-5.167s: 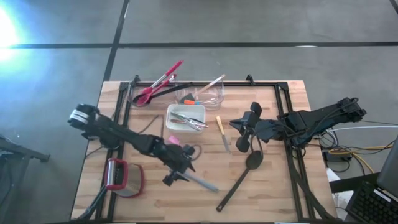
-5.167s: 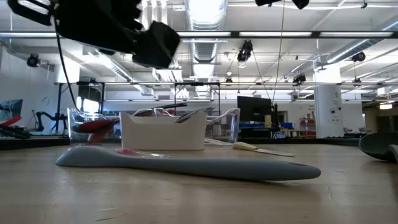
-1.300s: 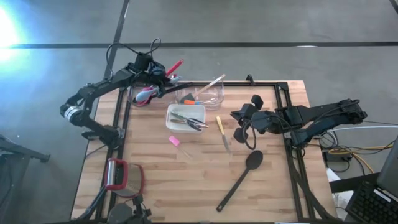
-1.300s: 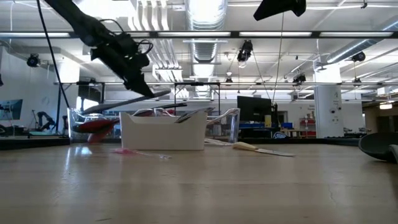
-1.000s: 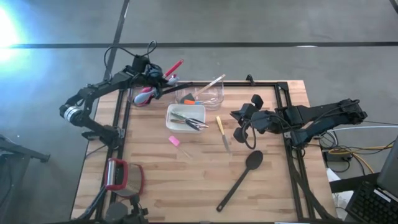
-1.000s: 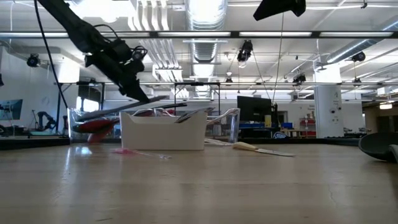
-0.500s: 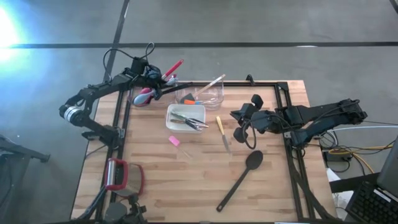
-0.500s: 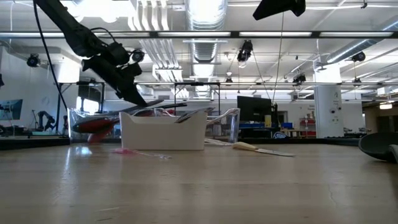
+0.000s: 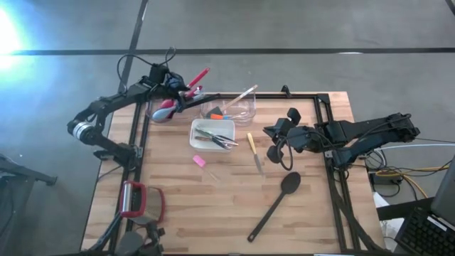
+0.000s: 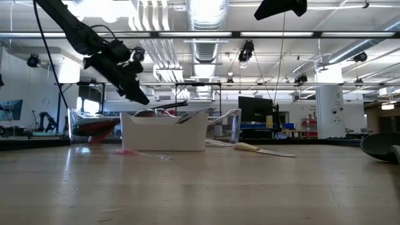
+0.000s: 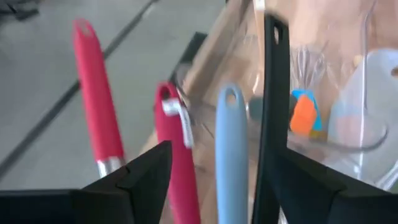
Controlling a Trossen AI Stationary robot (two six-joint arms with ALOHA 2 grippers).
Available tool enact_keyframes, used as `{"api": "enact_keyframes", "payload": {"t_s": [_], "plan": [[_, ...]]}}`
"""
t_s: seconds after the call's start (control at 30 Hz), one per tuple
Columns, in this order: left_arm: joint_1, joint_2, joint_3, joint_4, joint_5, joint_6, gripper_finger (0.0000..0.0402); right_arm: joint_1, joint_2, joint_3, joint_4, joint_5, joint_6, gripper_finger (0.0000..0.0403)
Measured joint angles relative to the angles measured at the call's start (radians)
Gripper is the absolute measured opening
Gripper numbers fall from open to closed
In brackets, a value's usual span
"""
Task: Pick & Place Kitchen Items
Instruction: Put the pink spatula into the right transparent bin
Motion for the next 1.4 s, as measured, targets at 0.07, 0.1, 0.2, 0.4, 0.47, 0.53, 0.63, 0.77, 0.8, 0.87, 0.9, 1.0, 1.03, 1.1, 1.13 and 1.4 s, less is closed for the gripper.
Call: {"api": "enact_keyframes", "payload": {"t_s": [0.07, 0.1, 0.2, 0.4, 0.47, 0.53, 0.63, 0.77, 0.8, 0.87, 0.9, 1.0, 1.03, 1.1, 1.13, 1.4], "plan": [[0.000, -0.016, 0.023, 0.000, 0.000, -0.003, 0.0260, 0.000, 0.000, 0.000, 0.000, 0.000, 0.000, 0.0028], [0.000, -0.024, 0.036, 0.001, 0.000, -0.009, 0.0261, 0.000, 0.000, 0.000, 0.000, 0.000, 0.000, 0.0028], [-0.002, -0.052, 0.075, -0.001, 0.000, -0.064, 0.0262, 0.000, 0.000, 0.000, 0.000, 0.000, 0.000, 0.0028], [-0.033, -0.128, 0.135, -0.055, 0.017, -0.143, 0.0262, 0.001, 0.000, 0.000, -0.002, -0.001, 0.004, 0.0028], [-0.069, -0.157, 0.137, -0.094, 0.019, -0.101, 0.0259, 0.001, 0.000, 0.000, -0.021, -0.003, 0.025, 0.0028], [-0.121, -0.189, 0.137, -0.124, 0.012, -0.047, 0.0257, 0.001, 0.000, 0.000, -0.071, -0.003, 0.091, 0.0028], [-0.223, -0.235, 0.130, -0.144, -0.046, -0.028, 0.0252, -0.002, 0.001, 0.000, -0.161, 0.012, 0.222, 0.0028], [-0.382, -0.274, 0.128, -0.148, -0.101, -0.027, 0.0249, -0.003, 0.003, 0.000, -0.260, 0.015, 0.340, 0.0028], [-0.424, -0.278, 0.128, -0.148, -0.101, -0.027, 0.0250, 0.001, 0.003, 0.000, -0.273, 0.015, 0.365, 0.0028], [-0.508, -0.280, 0.128, -0.155, -0.101, -0.023, 0.0249, 0.011, 0.003, 0.000, -0.289, 0.015, 0.400, 0.0028], [-0.548, -0.280, 0.127, -0.164, -0.102, -0.019, 0.0249, 0.015, 0.004, 0.000, -0.290, 0.014, 0.408, 0.0028], [-0.650, -0.279, 0.126, -0.181, -0.103, -0.016, 0.0249, 0.017, 0.004, 0.000, -0.290, 0.014, 0.425, 0.0028], [-0.678, -0.279, 0.126, -0.186, -0.103, -0.017, 0.0250, 0.017, 0.004, 0.000, -0.290, 0.015, 0.434, 0.0028], [-0.727, -0.279, 0.126, -0.207, -0.104, -0.018, 0.0249, 0.009, 0.010, -0.001, -0.290, 0.033, 0.482, 0.0028], [-0.747, -0.278, 0.126, -0.215, -0.104, -0.020, 0.0249, 0.000, 0.015, -0.003, -0.293, 0.045, 0.513, 0.0028], [-0.802, -0.278, 0.126, -0.302, -0.140, -0.098, 0.0250, -0.101, 0.109, -0.054, -0.271, 0.045, 0.531, 0.0029]]}}
